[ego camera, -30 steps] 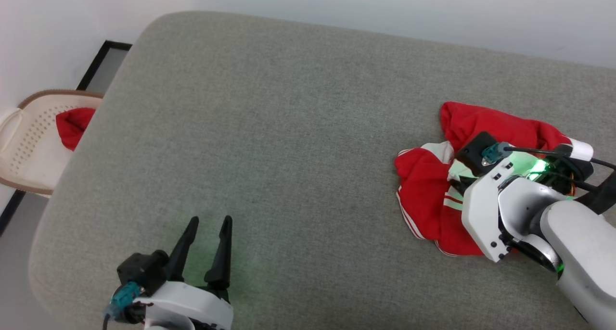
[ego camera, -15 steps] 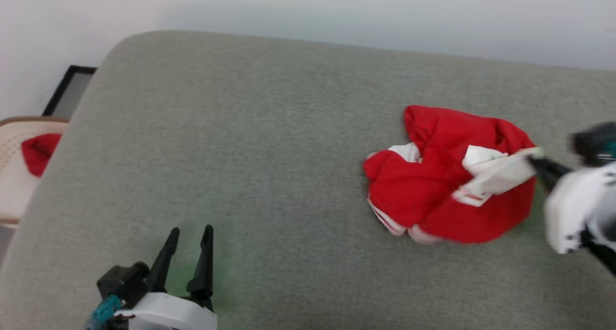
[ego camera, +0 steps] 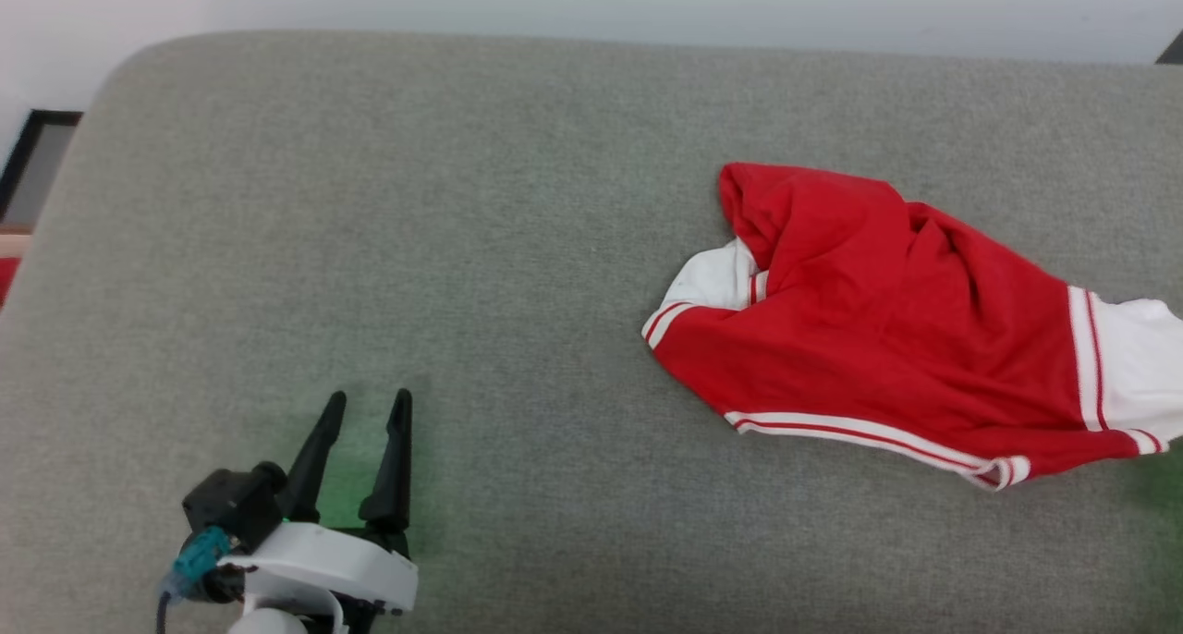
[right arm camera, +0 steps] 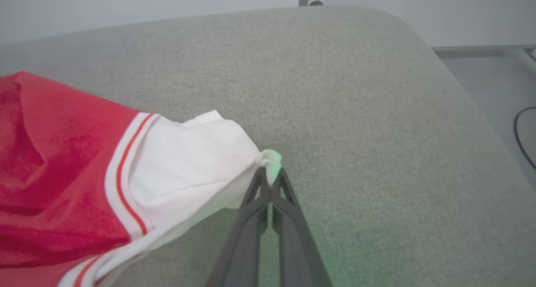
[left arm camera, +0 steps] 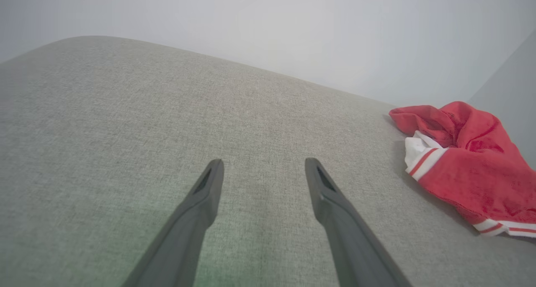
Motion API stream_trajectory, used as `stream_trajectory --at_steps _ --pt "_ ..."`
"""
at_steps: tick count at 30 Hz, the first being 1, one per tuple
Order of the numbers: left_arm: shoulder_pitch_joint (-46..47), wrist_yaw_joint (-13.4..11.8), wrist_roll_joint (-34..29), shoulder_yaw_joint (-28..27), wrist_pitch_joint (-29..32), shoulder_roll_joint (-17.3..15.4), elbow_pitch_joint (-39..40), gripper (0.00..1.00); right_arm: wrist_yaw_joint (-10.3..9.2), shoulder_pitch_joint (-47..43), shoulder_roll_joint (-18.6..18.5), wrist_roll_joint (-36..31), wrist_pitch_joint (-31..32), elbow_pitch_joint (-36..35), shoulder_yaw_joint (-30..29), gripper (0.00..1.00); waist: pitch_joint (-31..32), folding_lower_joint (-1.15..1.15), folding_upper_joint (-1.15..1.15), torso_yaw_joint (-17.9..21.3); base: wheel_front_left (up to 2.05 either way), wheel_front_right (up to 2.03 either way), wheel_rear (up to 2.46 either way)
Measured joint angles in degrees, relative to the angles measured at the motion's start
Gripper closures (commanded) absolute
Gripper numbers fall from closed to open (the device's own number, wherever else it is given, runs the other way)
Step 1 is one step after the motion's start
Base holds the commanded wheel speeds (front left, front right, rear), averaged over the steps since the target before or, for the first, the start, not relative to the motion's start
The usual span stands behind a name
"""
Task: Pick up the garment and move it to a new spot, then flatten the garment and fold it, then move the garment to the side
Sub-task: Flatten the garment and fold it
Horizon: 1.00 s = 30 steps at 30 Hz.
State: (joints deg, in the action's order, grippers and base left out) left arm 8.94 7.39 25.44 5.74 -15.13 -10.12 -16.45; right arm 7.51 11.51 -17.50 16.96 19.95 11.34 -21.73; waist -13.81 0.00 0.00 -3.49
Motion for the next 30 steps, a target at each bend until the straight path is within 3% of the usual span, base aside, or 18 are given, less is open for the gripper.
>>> stream_trajectory --at_steps 8,9,10,11,15,19,23,25,30 --pt "0.8 0.0 0.2 0.8 0.0 -1.6 -0.8 0.0 0.0 4.0 2.8 -2.9 -6.1 10.2 -3.7 1.0 -1.1 0.0 0.0 1.1 0.0 0.0 0.0" --pt "1.1 0.0 0.3 1.1 0.0 -2.1 -0.8 0.0 0.0 4.5 3.0 -3.0 -6.7 11.0 -3.4 0.82 -1.1 0.0 0.0 1.3 0.0 0.0 0.0" --pt "1.6 0.0 0.5 1.5 0.0 -2.7 -0.6 0.0 0.01 4.9 3.1 -3.5 -7.6 11.6 -3.0 0.52 -1.0 0.0 0.0 1.5 0.0 0.0 0.0" --pt "2.2 0.0 0.8 2.0 0.0 -3.5 -0.4 0.0 0.01 5.1 3.2 -3.6 -8.7 12.1 -2.7 0.0 -0.9 0.0 0.0 1.8 0.0 0.0 0.0" --pt "6.4 0.0 2.3 6.1 0.1 -8.3 1.0 0.0 0.0 5.6 3.1 -3.6 -14.2 12.0 -2.7 0.0 -0.2 0.0 0.0 2.6 0.0 0.0 0.0" --pt "13.9 0.0 6.4 12.5 5.8 -13.7 3.2 0.0 0.0 5.6 3.5 -3.4 -19.5 8.5 -1.4 0.0 0.5 0.0 0.0 4.0 0.0 0.0 0.0" --pt "22.6 0.0 14.3 20.3 19.3 -17.3 3.9 0.0 0.01 5.1 5.5 -1.2 -22.5 3.7 4.6 0.0 0.9 0.0 0.0 6.0 0.0 0.0 0.0" --pt "26.7 0.0 19.6 24.9 29.3 -18.2 3.0 0.0 0.01 4.4 6.6 -0.4 -23.0 1.8 7.3 0.0 0.9 0.0 0.0 7.1 0.0 0.0 0.0" --pt "36.5 0.1 29.9 30.7 47.7 -17.8 -2.7 0.0 0.01 4.0 8.9 0.0 -23.6 -1.4 12.4 0.0 0.5 0.0 0.0 10.5 0.0 0.0 0.0"
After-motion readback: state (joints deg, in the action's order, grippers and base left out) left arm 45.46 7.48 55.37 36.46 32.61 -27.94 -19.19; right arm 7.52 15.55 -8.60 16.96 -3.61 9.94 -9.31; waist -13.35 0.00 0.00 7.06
